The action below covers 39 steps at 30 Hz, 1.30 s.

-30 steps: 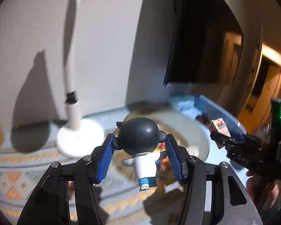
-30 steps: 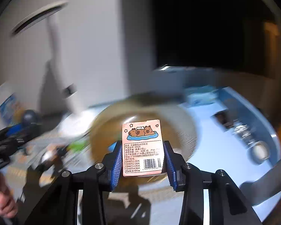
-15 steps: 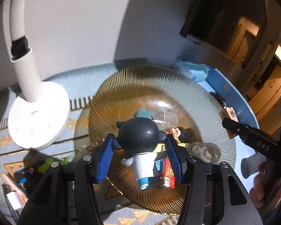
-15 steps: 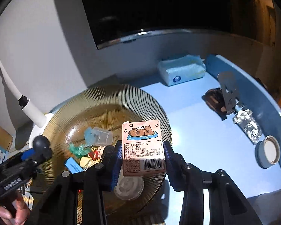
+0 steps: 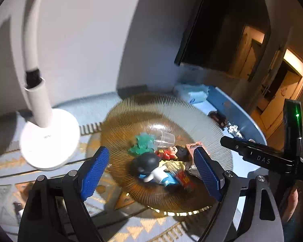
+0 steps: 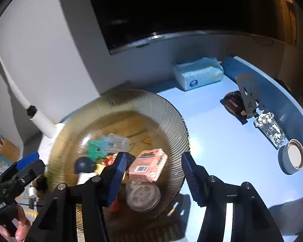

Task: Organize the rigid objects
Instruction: 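Lower the figurine and pink carton into the amber bowl, opening both grippers, then move both grippers back toward the remaining pile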

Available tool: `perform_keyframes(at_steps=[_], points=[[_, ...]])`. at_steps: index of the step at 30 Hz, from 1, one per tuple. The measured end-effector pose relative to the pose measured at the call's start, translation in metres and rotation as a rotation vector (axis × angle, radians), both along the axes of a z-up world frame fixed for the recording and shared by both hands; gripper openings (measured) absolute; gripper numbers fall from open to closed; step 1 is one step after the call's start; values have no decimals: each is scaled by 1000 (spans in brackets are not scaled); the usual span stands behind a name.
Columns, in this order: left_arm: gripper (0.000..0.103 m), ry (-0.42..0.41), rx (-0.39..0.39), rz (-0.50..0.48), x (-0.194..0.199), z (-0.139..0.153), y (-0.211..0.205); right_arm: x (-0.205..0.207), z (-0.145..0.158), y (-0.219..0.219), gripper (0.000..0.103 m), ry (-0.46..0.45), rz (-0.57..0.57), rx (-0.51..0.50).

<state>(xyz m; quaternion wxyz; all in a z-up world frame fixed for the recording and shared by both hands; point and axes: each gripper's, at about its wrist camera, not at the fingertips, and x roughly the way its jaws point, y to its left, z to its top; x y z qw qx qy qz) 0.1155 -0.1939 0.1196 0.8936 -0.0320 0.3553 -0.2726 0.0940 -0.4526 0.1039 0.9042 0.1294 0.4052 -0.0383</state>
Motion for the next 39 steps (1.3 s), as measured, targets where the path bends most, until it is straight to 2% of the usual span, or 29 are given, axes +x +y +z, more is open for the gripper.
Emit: perform_keyframes(at_steps=[11,13,15,18,21,23,25,29,31,34,39], points=[[85,-149,-43,102,-67,63,80,-45,54,71,57,-104,146,21],[90,-181,-50,132,-81,75,101,-53,63,91,58,-123,184,6],[101,-215,-67,157,-97,85,124,-59,69,109,61,-136,220,0],[102,-276,-93,180,-120,95,154,-66,72,141,61,-146,297,5],[102,-307,-81,263,-136,92,181,-71,62,169,61,-142,357,-2],[102,-295,-63,318,-140,79,197,-73,47,184,61,-127,389,7],[102,-249,-47,363,-138,57,215,-74,26,200,61,-104,426,20],[102,-119,30,472,-119,-5,240,-73,-22,227,61,-64,455,-14],[102,-54,59,484,-107,-36,246,-69,-44,236,61,-48,459,-51],[102,-4,111,482,-100,-67,249,-68,-65,244,61,-35,471,-81],[102,18,164,471,-97,-90,242,-63,-81,240,61,-10,459,-68]])
